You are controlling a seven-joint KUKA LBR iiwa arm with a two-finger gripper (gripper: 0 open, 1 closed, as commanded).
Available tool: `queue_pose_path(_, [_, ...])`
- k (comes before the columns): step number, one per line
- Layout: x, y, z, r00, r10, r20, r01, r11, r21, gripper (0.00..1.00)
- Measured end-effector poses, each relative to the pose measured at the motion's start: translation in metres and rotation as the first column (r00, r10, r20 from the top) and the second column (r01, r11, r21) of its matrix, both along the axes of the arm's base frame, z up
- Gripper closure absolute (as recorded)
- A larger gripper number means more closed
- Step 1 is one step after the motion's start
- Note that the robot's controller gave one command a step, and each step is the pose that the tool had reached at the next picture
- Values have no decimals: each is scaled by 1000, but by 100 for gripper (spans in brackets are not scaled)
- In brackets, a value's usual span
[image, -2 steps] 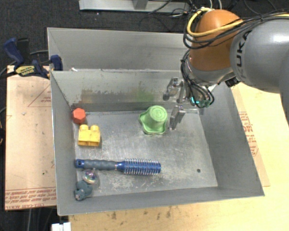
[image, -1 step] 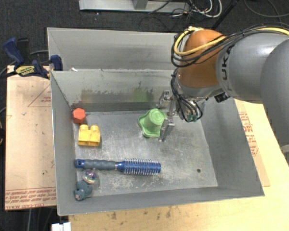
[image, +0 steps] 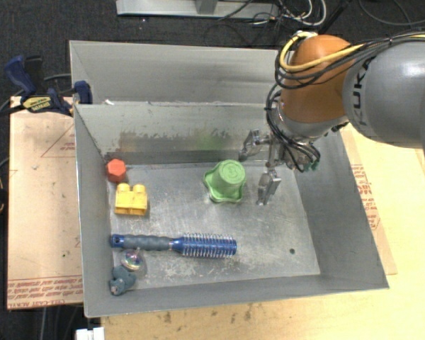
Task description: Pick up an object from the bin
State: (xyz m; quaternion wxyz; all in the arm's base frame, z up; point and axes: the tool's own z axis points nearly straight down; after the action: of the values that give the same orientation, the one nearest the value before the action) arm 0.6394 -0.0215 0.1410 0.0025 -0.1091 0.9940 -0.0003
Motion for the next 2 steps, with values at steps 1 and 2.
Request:
queue_pose_path(1, [13, 47, -26, 986, 165, -2, -165, 986, 2, 0])
queue_pose_path(2, [14, 46, -25, 987, 162, 0, -162, 987, 2, 100])
